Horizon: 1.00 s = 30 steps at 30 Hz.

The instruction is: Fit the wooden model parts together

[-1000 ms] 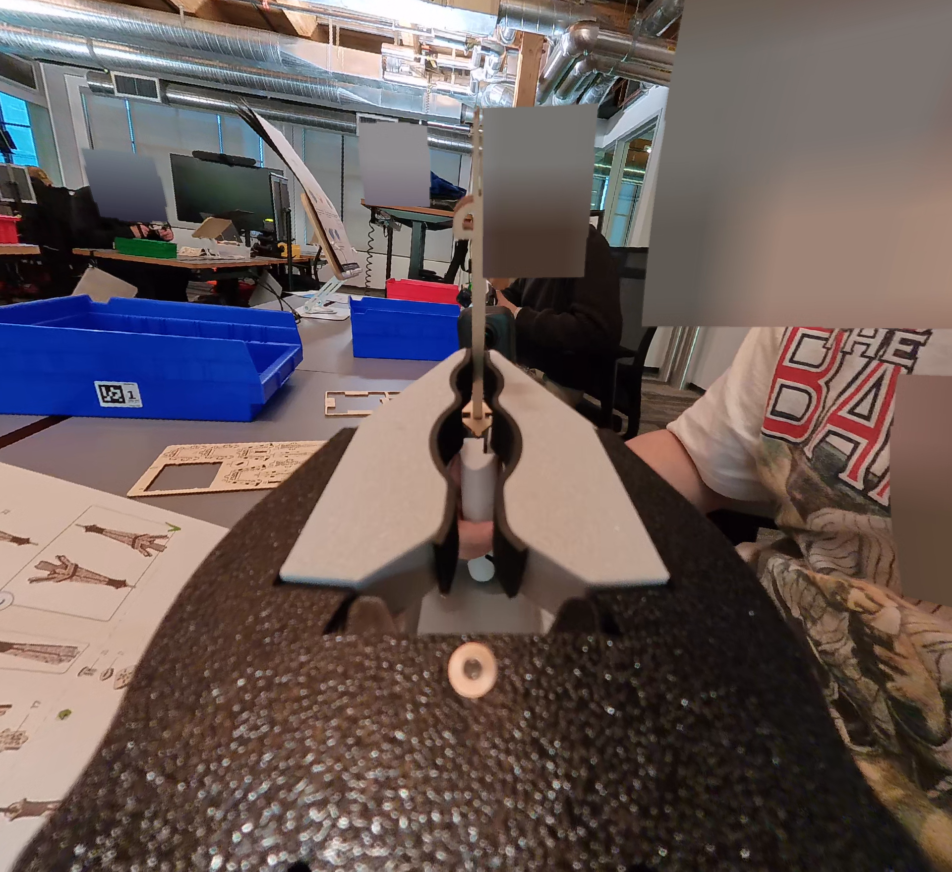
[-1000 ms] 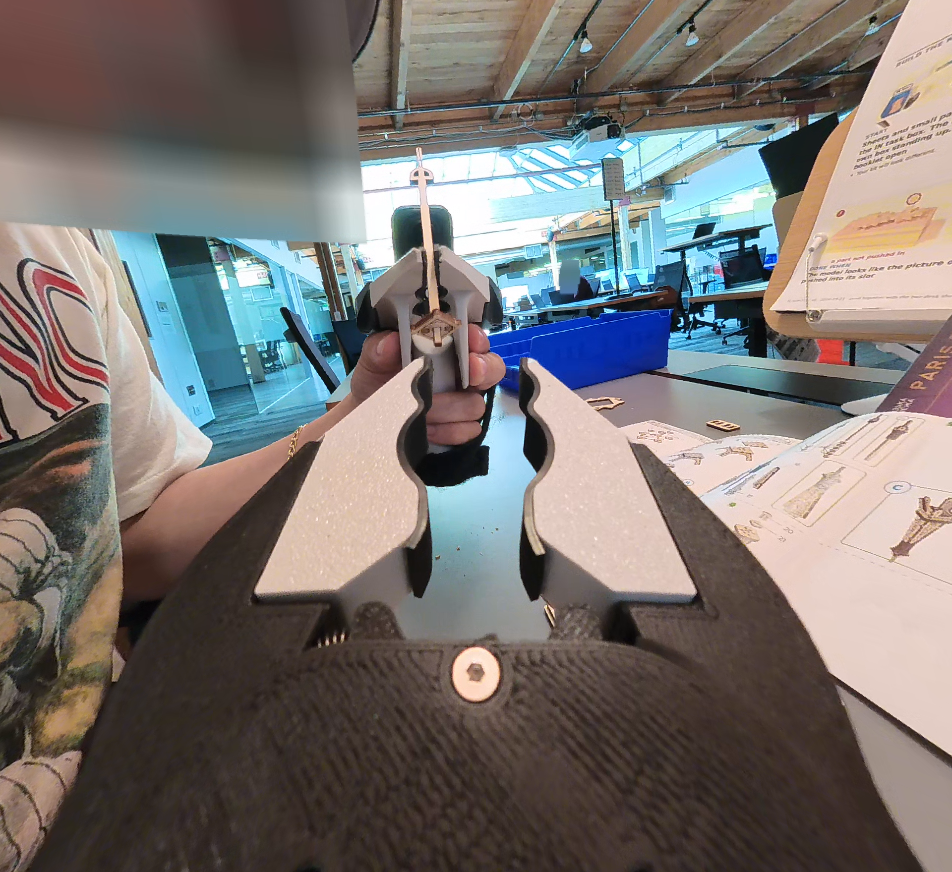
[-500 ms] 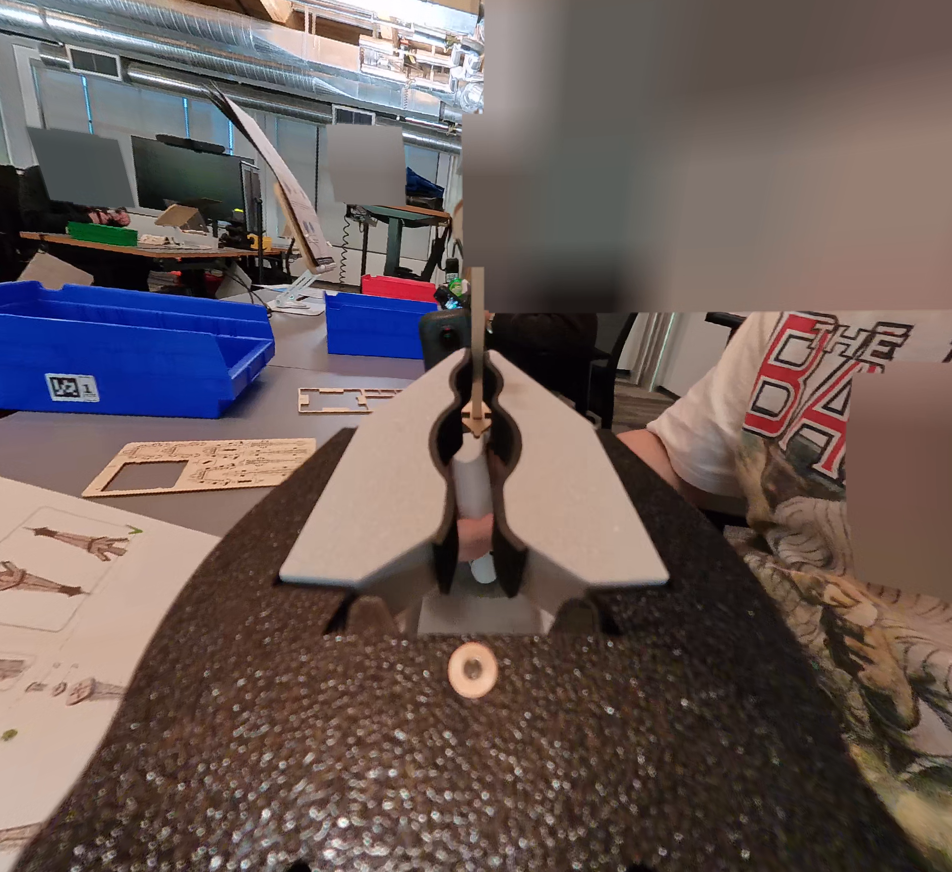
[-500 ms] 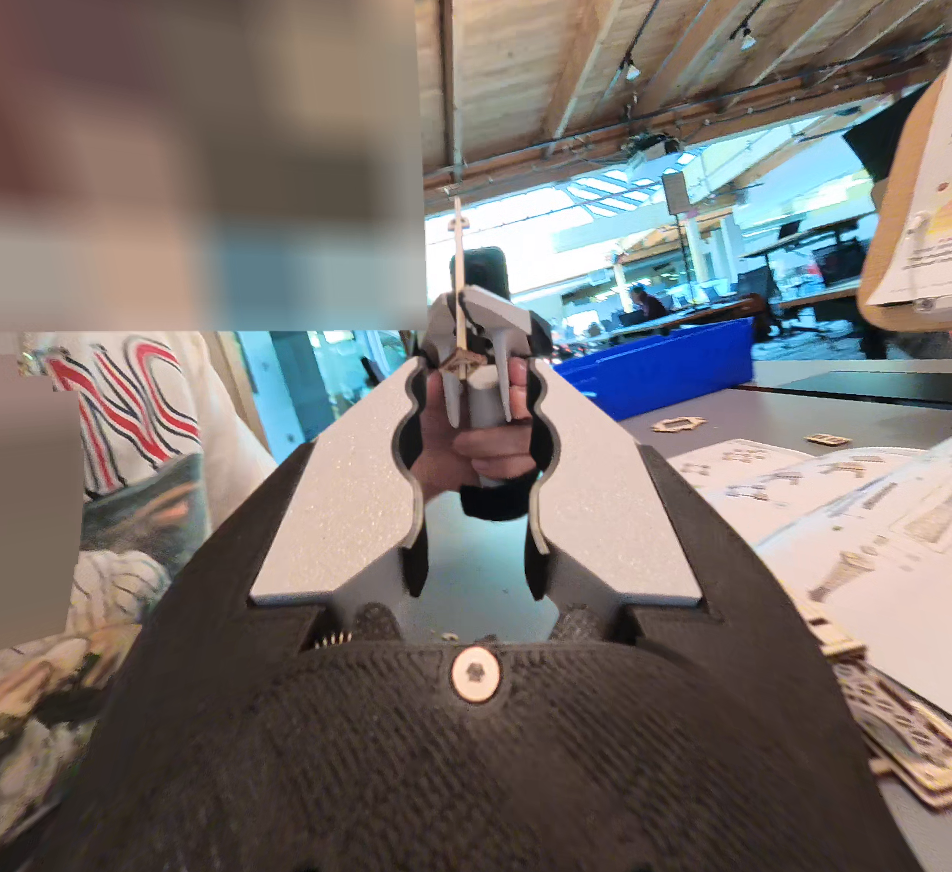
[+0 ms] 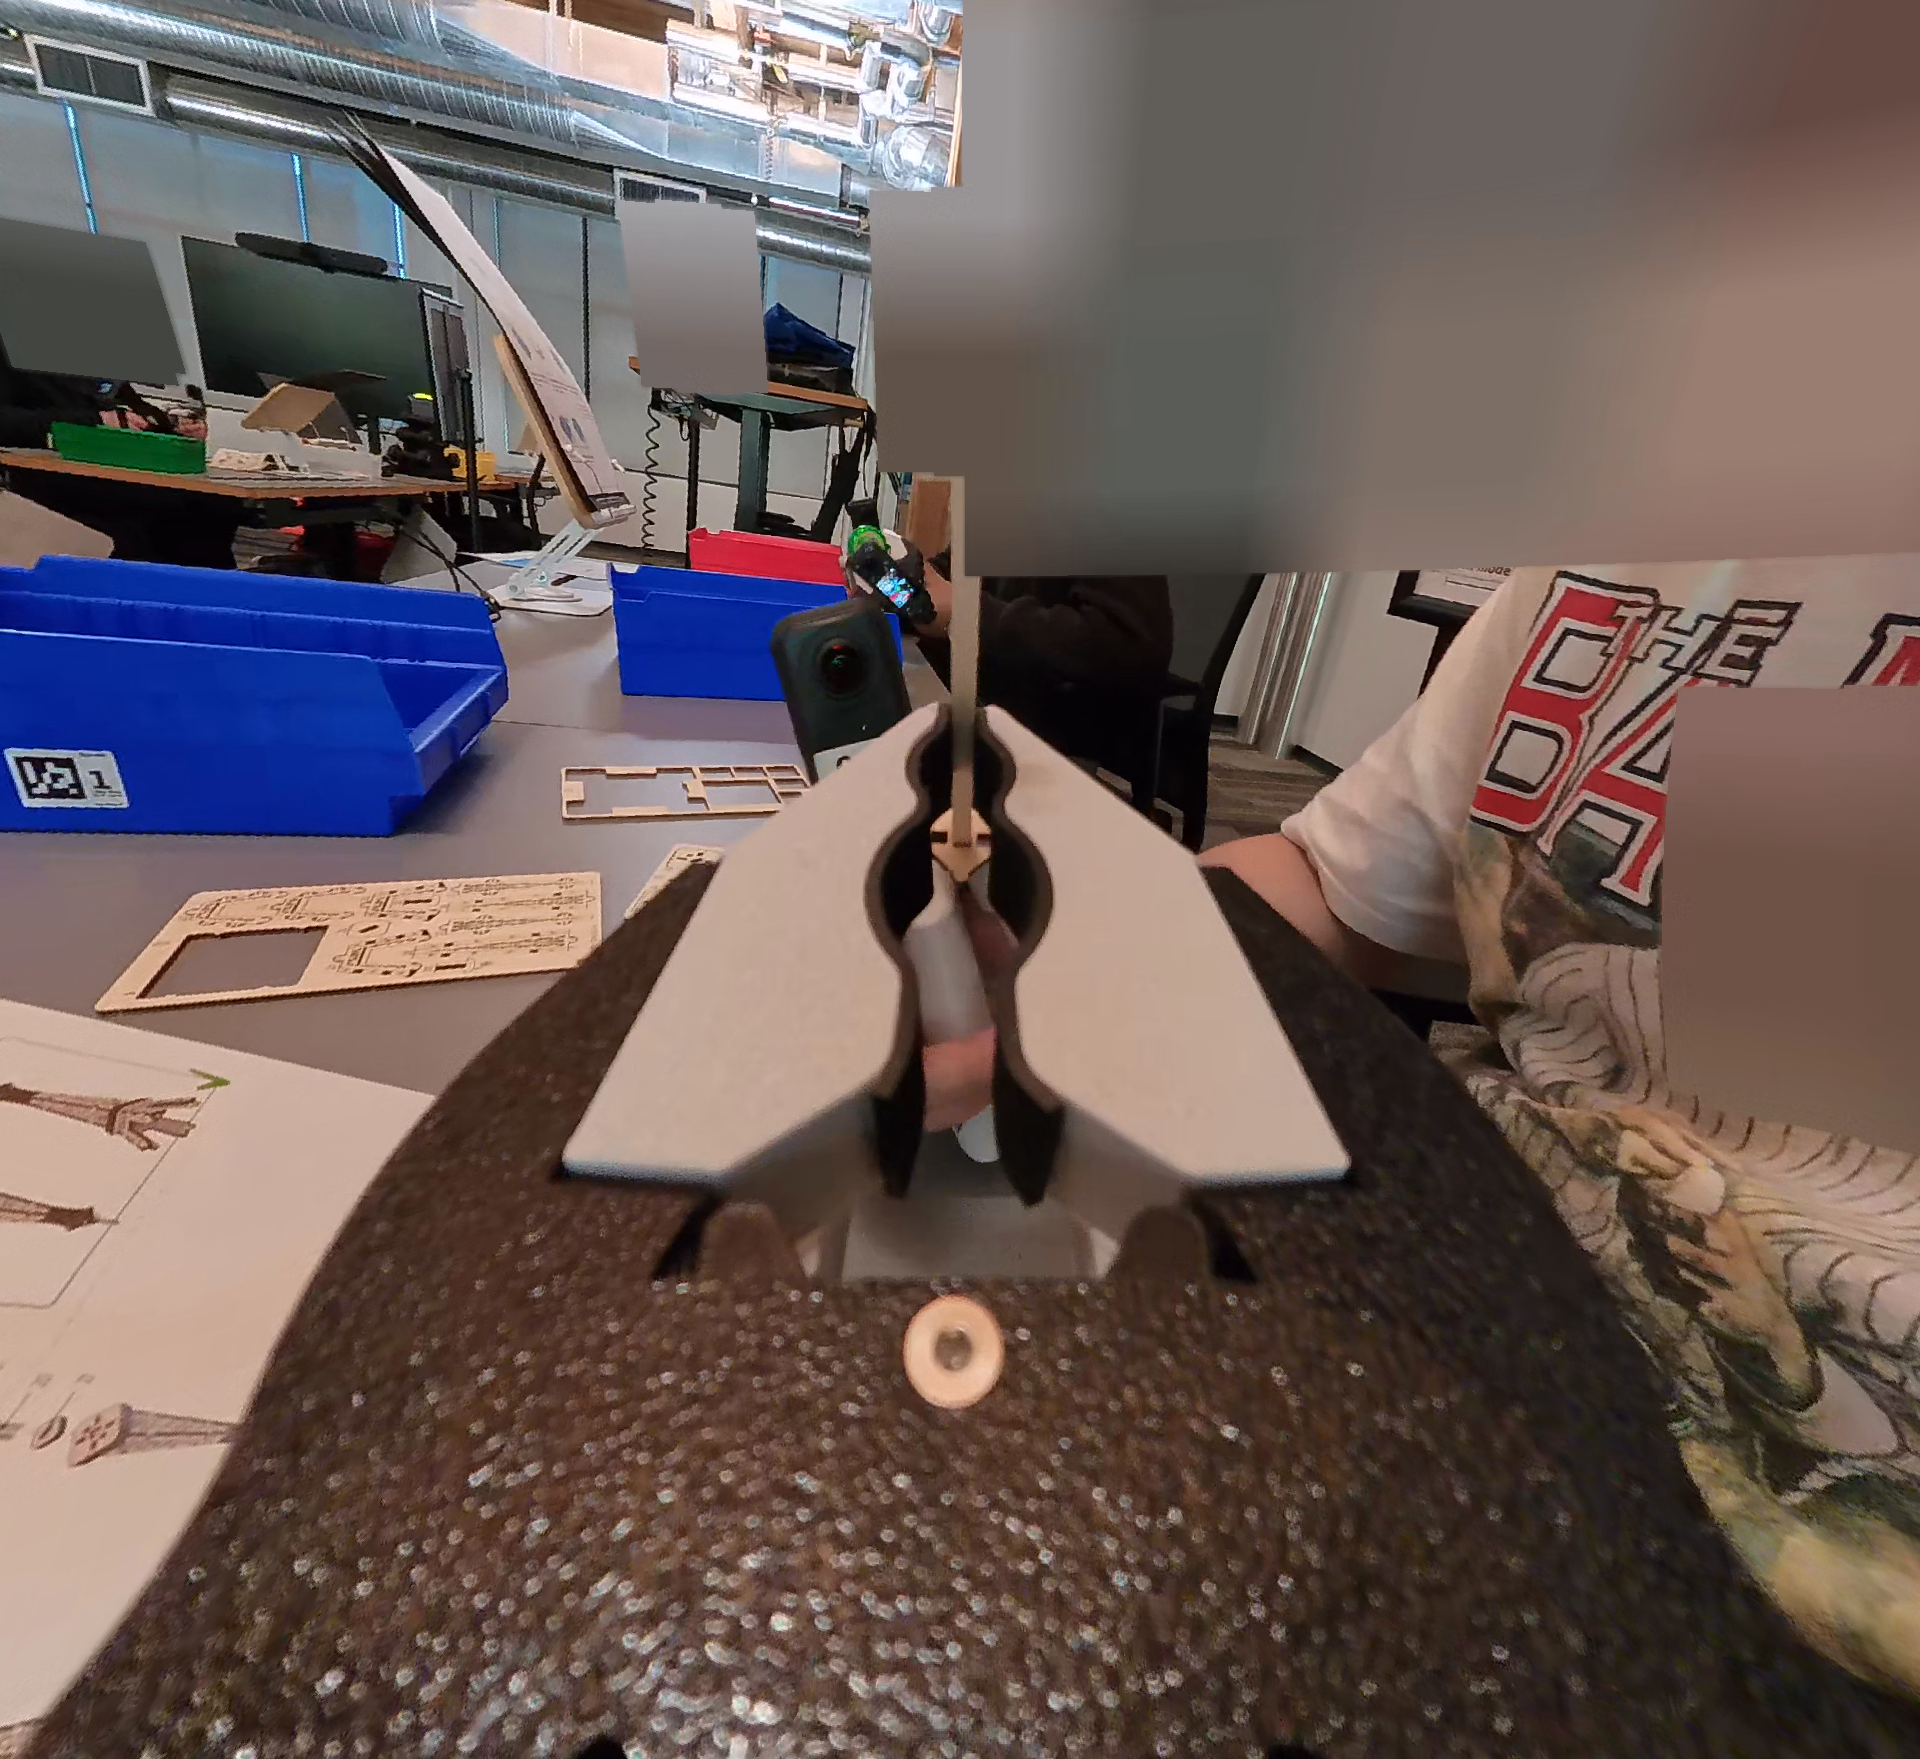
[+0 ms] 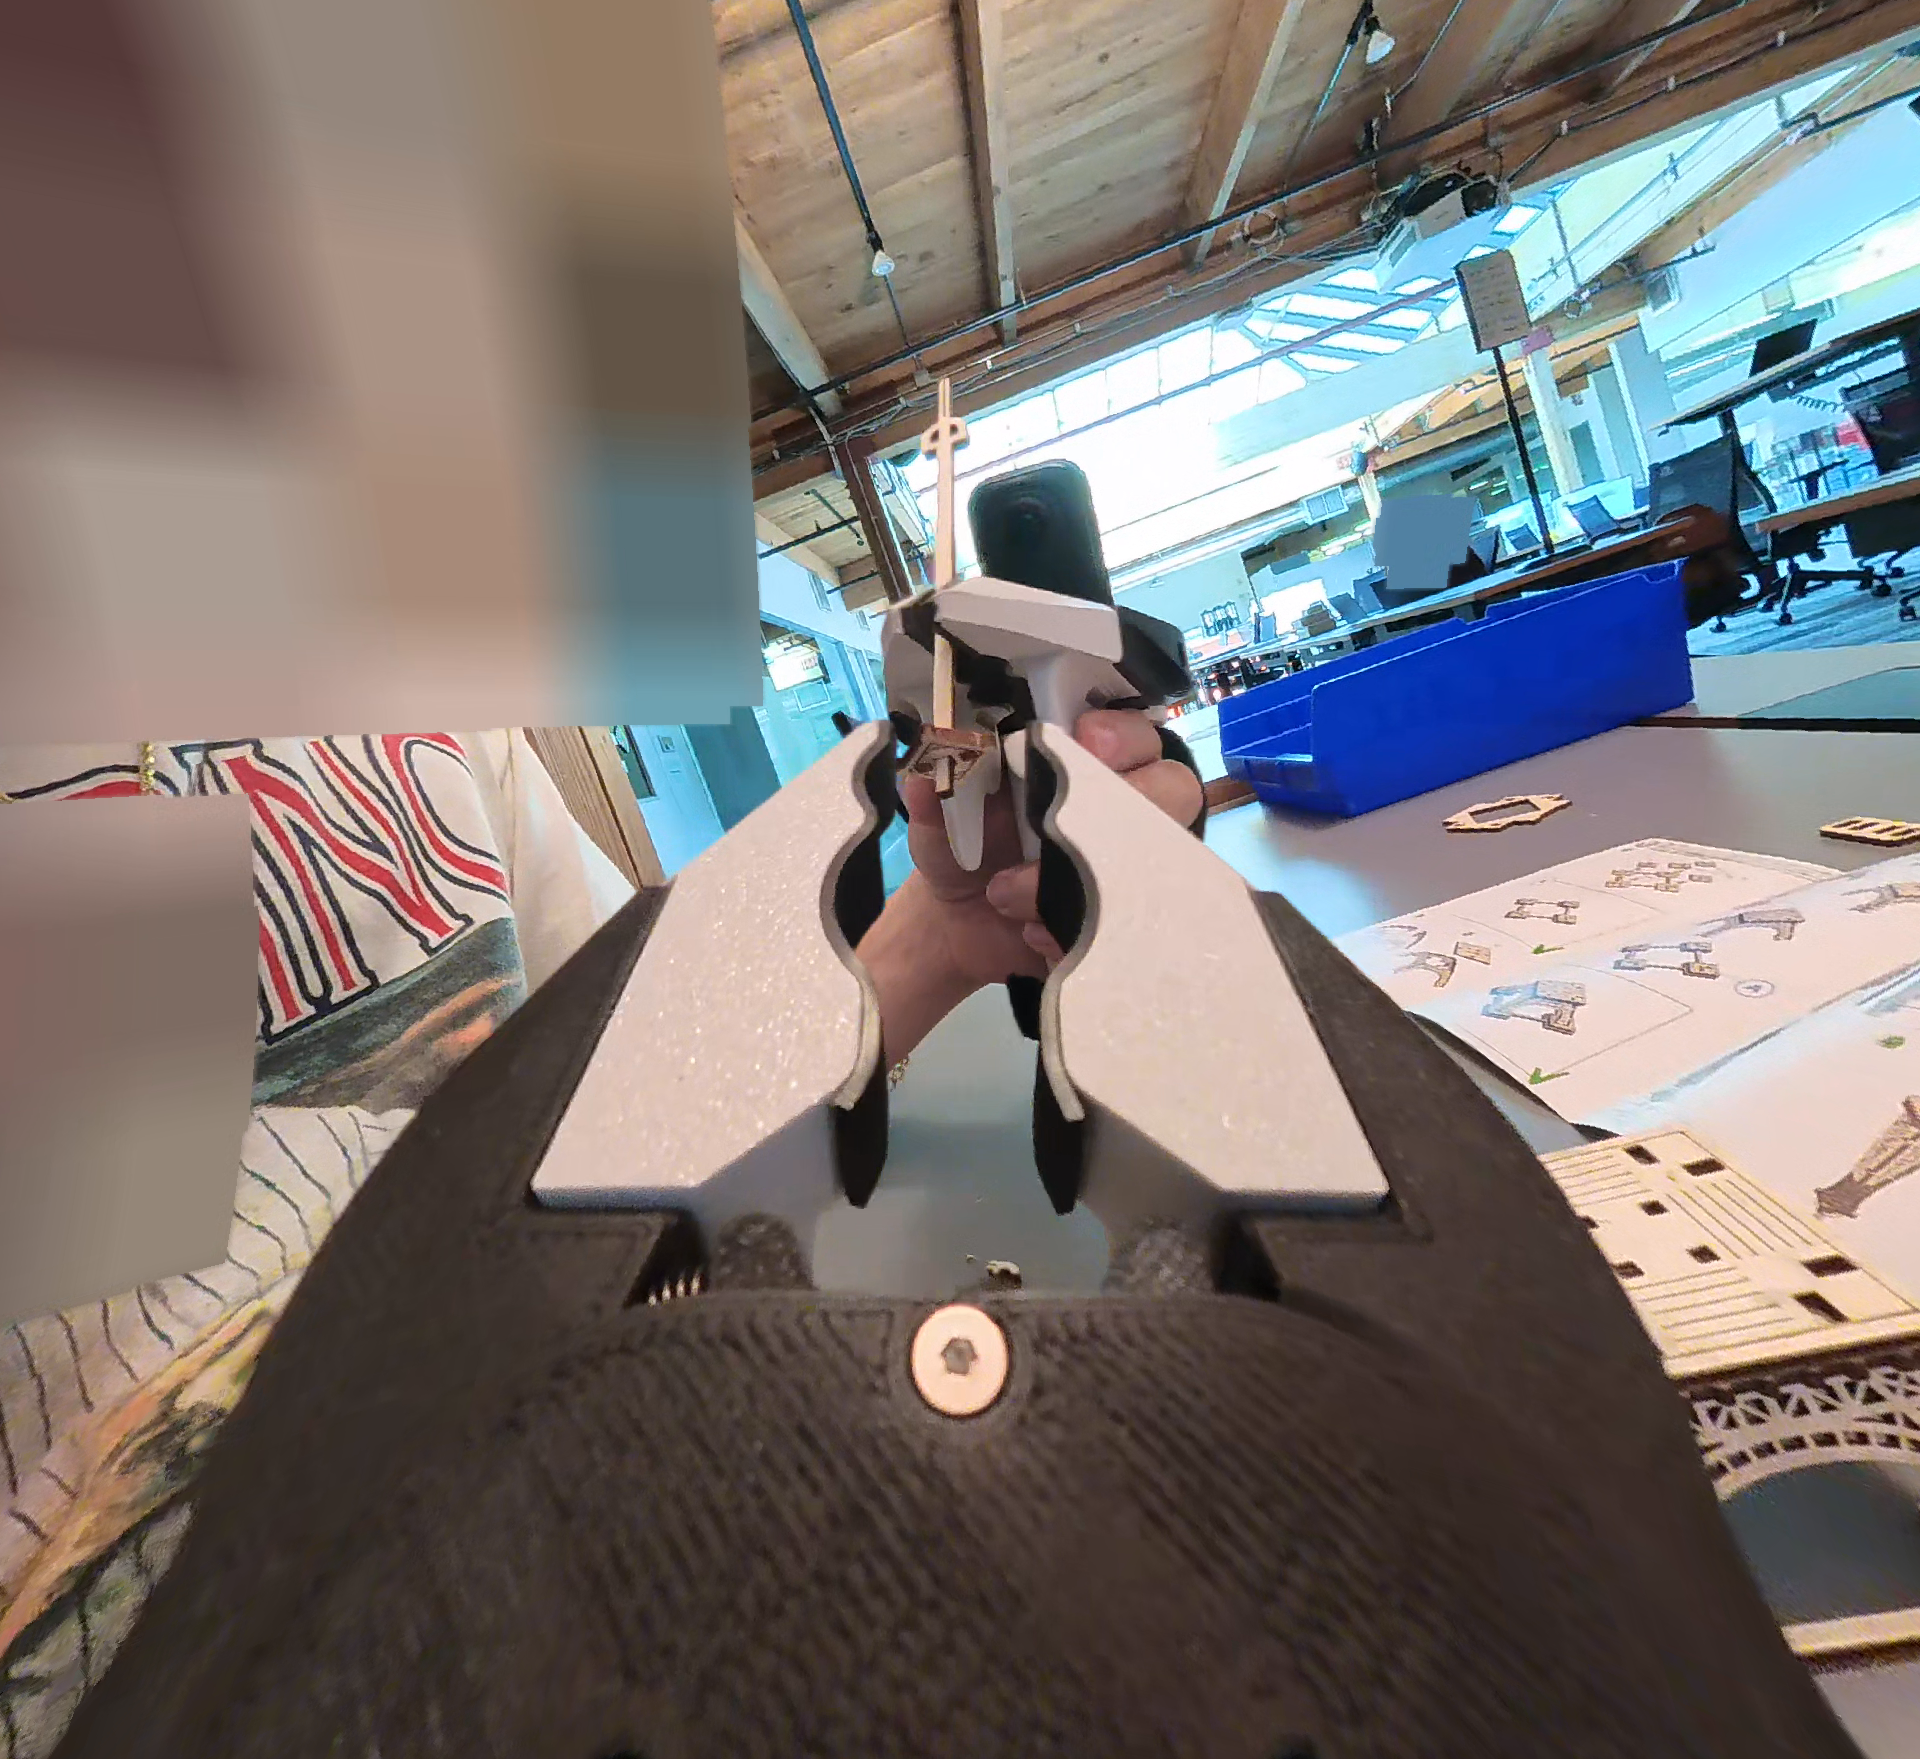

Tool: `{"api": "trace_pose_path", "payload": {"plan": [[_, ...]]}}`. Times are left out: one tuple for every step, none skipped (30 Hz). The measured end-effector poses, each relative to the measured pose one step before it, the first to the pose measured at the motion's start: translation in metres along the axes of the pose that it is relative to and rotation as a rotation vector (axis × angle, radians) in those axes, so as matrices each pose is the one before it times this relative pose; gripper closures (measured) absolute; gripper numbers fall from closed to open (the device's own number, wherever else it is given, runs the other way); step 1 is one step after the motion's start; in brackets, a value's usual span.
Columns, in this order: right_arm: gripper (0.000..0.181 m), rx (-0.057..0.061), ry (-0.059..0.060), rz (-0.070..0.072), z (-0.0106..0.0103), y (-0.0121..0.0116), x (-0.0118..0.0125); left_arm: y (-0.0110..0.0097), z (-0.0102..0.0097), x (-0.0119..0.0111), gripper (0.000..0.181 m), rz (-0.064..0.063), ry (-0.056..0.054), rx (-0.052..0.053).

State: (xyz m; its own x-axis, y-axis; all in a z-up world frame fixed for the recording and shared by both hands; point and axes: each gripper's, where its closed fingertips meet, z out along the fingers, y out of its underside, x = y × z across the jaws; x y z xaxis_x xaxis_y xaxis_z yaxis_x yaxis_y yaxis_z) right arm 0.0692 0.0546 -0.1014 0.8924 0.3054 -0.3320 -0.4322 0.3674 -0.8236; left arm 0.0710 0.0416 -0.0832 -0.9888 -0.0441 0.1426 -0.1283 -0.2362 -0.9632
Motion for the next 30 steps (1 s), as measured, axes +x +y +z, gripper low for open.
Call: {"api": "trace_pose_path", "payload": {"plan": [[0.163,0.0007,-0.0028,-0.0086,0.00004,-0.00007,-0.00079,0.00022,-0.00003,-0.00042,0.181,0.0019,-0.0036,-0.0019],[0.166,0.0033,-0.0014,-0.0115,0.00001,-0.00038,-0.00083,-0.0002,-0.00015,-0.0003,0.181,0.0026,-0.003,0.0007],[0.166,0.0013,0.0073,-0.0132,0.00013,-0.00026,0.00059,-0.00012,-0.00022,-0.00041,0.181,0.0028,-0.0038,-0.0006],[0.166,-0.0029,0.007,-0.0171,0.00015,0.00021,0.0006,0.00001,-0.00006,-0.00033,0.181,0.0026,-0.0026,-0.0013],[0.166,-0.0035,0.0084,-0.0197,0.00002,0.00026,0.00054,0.0001,-0.00027,-0.0006,0.181,0.0011,-0.0044,-0.001],[0.166,-0.0012,0.0127,-0.0234,0.00003,-0.00025,0.00122,-0.00012,-0.00009,-0.00096,0.181,0.0023,-0.0072,0.0002],[0.166,-0.0001,0.0131,-0.029,-0.00003,-0.00031,0.00098,-0.00018,-0.00004,-0.00063,0.181,0.0026,-0.0052,0.0013],[0.166,-0.0007,0.0124,-0.0334,-0.00002,-0.00045,0.00063,-0.00037,0.00018,-0.00037,0.181,0.0006,-0.0031,0.0027],[0.166,-0.0003,0.0147,-0.0361,0.0,-0.0005,0.00069,-0.00059,0.00021,-0.0008,0.181,0.0002,-0.0055,0.0048],[0.166,0.0022,0.0193,-0.0384,-0.00009,-0.00109,0.00147,-0.0007,0.00038,-0.00124,0.181,0.0011,-0.0095,0.0066],[0.166,0.0032,0.019,-0.0381,-0.00017,-0.00118,0.00138,-0.00084,0.00067,-0.00099,0.181,-0.0002,-0.0078,0.0078],[0.166,0.0044,0.0152,-0.0351,-0.00028,-0.00126,0.00101,-0.00088,0.00075,-0.00053,0.181,-0.0027,-0.0042,0.0093],[0.166,0.0049,0.0143,-0.026,-0.00021,-0.00147,0.00087,-0.00112,0.00089,-0.00105,0.181,-0.0038,-0.007,0.0109],[0.166,0.0073,0.0133,-0.0194,-0.00025,-0.0016,0.00103,-0.00116,0.00092,-0.00096,0.181,-0.0033,-0.008,0.0127],[0.166,0.0095,0.0127,-0.0145,-0.00019,-0.00183,0.00125,-0.00128,0.00117,-0.00101,0.181,-0.0046,-0.0092,0.0133],[0.166,0.0103,0.0099,-0.013,-0.00032,-0.00185,0.00089,-0.00131,0.00109,-0.00081,0.181,-0.0058,-0.0069,0.0132],[0.166,0.0099,0.008,-0.0112,-0.0003,-0.00191,0.00071,-0.00105,0.0012,-0.00043,0.181,-0.0068,-0.0048,0.0125],[0.166,0.007,0.003,-0.0034,-0.00037,-0.0013,0.00038,-0.00069,0.00101,-0.00013,0.181,-0.0055,-0.002,0.0099],[0.166,0.0062,-0.0042,0.0165,-0.00046,-0.00062,0.00013,-0.00008,0.0006,-0.00007,0.181,-0.0038,-0.0001,0.0046],[0.166,0.0055,-0.0133,0.0393,-0.00049,-0.00027,-0.0002,0.00012,0.00012,0.00012,0.181,-0.002,0.0021,0.0004],[0.166,0.0052,-0.0175,0.0505,-0.00006,-0.00044,-0.00037,-0.00017,-0.00015,0.00043,0.181,0.0005,0.0034,0.0001],[0.166,0.0029,-0.0169,0.042,0.0002,-0.00014,-0.00068,-0.00016,-0.00025,0.00092,0.181,0.0048,0.0046,-0.0008],[0.166,0.0015,-0.0127,0.0313,0.00042,0.00055,-0.00074,0.00006,-0.0004,0.00044,0.181,0.0063,0.0017,-0.0037],[0.166,0.0008,-0.0091,0.029,0.00029,0.00071,-0.00032,0.00021,-0.0006,0.00038,0.181,0.0075,0.0013,-0.005],[0.166,-0.0003,-0.0085,0.0274,0.00034,0.00053,-0.00016,-0.00007,-0.00058,0.00043,0.181,0.007,0.0014,-0.0039],[0.167,0.0015,-0.0101,0.0235,0.0002,-0.00004,-0.00059,-0.00023,-0.00044,0.00114,0.181,0.0104,0.0046,-0.0015],[0.167,0.0011,-0.0133,0.0249,0.00022,-0.00003,-0.00102,-0.00016,-0.00006,0.00103,0.181,0.0103,0.0033,-0.0025],[0.167,-0.0002,-0.0116,0.0236,0.00001,0.00001,-0.00062,-0.00006,0.00024,0.00063,0.181,0.0072,0.0008,-0.0028],[0.167,0.0033,-0.0049,0.0109,-0.00011,-0.00029,-0.00011,-0.00011,0.00017,0.00015,0.181,0.0021,-0.0012,-0.0006],[0.167,0.0026,-0.0036,-0.0051,0.00001,-0.0004,-0.00071,-0.00051,0.00005,0.00113,0.181,-0.0009,0.0073,0.0046]]}}
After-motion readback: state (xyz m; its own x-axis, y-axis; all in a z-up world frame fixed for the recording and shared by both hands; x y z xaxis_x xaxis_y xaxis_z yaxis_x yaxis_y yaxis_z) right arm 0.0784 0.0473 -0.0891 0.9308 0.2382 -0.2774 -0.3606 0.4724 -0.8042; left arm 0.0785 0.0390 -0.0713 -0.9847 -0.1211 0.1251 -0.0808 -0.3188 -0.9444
